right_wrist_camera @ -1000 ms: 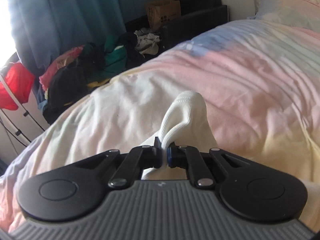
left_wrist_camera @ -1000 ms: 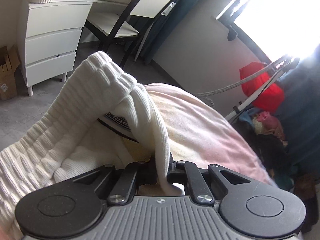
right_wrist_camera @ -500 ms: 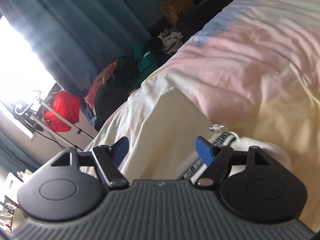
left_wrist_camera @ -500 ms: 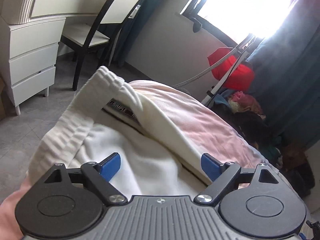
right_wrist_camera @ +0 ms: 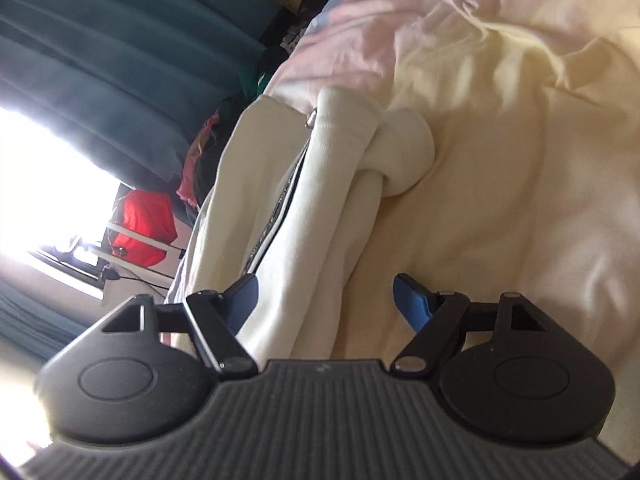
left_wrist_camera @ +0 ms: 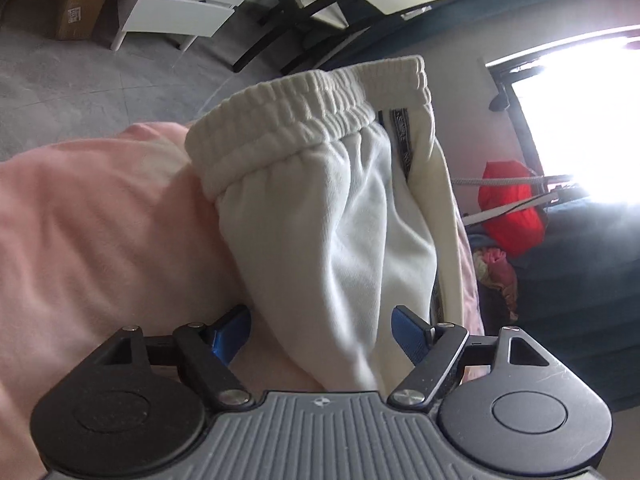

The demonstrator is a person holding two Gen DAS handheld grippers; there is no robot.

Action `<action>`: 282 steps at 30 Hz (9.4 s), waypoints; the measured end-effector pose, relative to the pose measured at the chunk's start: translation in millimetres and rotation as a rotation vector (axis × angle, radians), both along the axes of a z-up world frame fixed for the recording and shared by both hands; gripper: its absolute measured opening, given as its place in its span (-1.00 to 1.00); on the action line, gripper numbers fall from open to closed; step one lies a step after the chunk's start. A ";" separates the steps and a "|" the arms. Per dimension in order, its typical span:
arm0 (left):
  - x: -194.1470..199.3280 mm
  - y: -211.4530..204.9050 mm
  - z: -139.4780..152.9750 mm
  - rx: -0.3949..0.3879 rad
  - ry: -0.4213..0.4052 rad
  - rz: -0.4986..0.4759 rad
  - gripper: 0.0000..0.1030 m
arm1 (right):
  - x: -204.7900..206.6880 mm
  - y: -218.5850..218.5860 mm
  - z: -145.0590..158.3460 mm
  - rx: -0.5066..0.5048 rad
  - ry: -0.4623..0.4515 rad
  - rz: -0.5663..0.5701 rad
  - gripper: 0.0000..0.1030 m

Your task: Fold clothes

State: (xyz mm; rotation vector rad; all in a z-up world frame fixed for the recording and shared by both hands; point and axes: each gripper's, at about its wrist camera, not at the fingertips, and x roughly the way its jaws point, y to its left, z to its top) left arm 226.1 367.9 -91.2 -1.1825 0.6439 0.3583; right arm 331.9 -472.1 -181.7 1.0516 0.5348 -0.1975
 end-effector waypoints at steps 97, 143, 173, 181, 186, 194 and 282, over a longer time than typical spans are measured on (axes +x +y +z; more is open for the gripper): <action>-130.8 -259.4 33.2 0.981 -0.084 -0.708 0.78 | -239.3 326.7 96.6 -1.538 -0.512 0.500 -0.78; -251.7 -219.8 65.1 1.047 -0.261 -0.595 0.84 | -321.1 284.5 150.0 -0.867 -0.348 0.542 0.80; -211.0 75.0 -25.4 0.046 0.055 0.012 0.58 | -249.1 287.0 101.9 -0.740 -0.182 0.533 0.80; -197.6 60.2 1.6 0.386 0.046 0.052 -0.28 | -212.9 330.0 47.6 -0.864 -0.040 0.677 0.85; -179.0 17.2 39.3 0.700 0.047 0.037 -0.66 | -211.7 315.4 58.8 -0.756 -0.048 0.653 0.85; -151.3 -136.4 136.1 1.127 -0.225 -0.021 -0.71 | -258.3 233.1 106.9 -0.435 -0.123 0.459 0.80; -161.8 -212.1 -9.1 1.013 -0.242 -1.083 0.28 | -172.8 158.1 31.9 -0.014 -0.009 0.485 1.00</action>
